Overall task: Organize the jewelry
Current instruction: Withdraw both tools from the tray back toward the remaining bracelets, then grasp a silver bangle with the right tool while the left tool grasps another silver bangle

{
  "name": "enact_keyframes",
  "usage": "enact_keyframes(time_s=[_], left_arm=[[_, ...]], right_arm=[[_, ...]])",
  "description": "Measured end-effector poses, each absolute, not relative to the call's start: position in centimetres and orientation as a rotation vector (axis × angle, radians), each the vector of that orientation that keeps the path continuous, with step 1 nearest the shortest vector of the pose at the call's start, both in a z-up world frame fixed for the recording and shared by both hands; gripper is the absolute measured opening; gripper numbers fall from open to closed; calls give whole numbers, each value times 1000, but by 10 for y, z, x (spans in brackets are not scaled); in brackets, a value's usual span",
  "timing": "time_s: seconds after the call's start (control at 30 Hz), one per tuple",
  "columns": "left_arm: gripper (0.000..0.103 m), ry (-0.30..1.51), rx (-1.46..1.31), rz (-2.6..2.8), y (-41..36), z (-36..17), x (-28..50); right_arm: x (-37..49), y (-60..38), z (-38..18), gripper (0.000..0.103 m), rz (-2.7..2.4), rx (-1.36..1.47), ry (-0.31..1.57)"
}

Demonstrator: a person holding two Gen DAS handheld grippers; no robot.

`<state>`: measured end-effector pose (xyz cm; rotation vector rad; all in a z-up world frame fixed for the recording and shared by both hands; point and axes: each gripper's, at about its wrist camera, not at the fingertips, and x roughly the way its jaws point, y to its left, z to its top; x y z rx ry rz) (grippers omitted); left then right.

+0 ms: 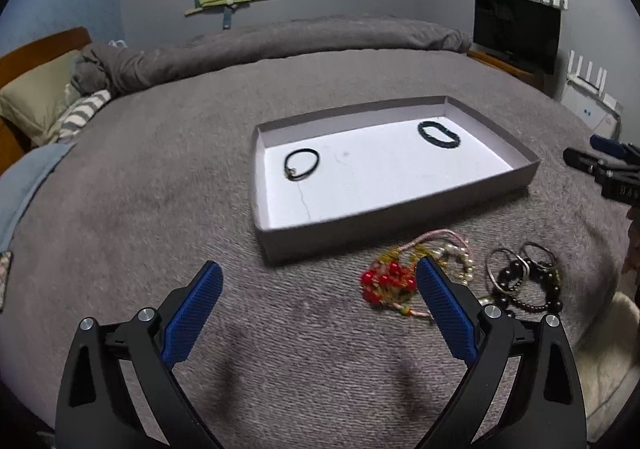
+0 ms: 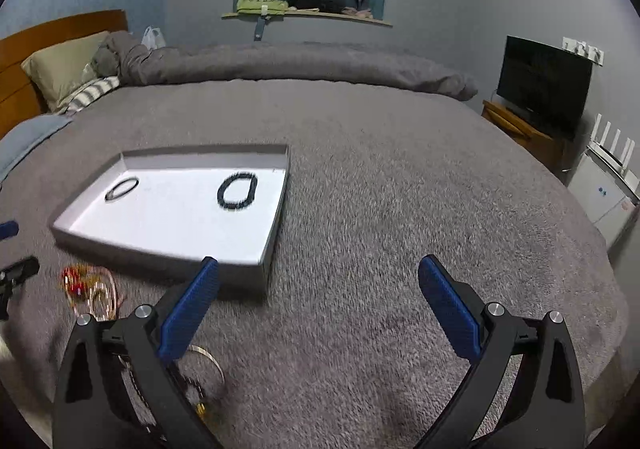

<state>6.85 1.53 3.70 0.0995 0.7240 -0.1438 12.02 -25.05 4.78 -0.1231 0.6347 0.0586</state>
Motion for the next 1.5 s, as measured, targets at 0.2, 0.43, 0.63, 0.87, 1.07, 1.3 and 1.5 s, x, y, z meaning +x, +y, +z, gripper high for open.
enact_keyframes(time_s=[0.2, 0.43, 0.63, 0.87, 1.07, 1.3, 1.5], left_arm=[[99, 710, 124, -176, 2, 28, 61], [99, 757, 136, -210, -7, 11, 59], [99, 781, 178, -240, -16, -2, 55], [99, 793, 155, -254, -15, -5, 56], [99, 798, 158, -266, -18, -7, 56], [99, 806, 146, -275, -17, -8, 58], [99, 809, 152, -281, -19, -10, 58]], right_arm=[[112, -245, 26, 98, 144, -156, 706], [99, -243, 9, 98, 241, -91, 760], [99, -237, 0, 74, 246, -109, 805], [104, -230, -3, 40, 290, -109, 842], [104, -224, -2, 27, 345, -121, 865], [108, -214, -8, 22, 372, -147, 899], [113, -209, -13, 19, 382, -160, 922]])
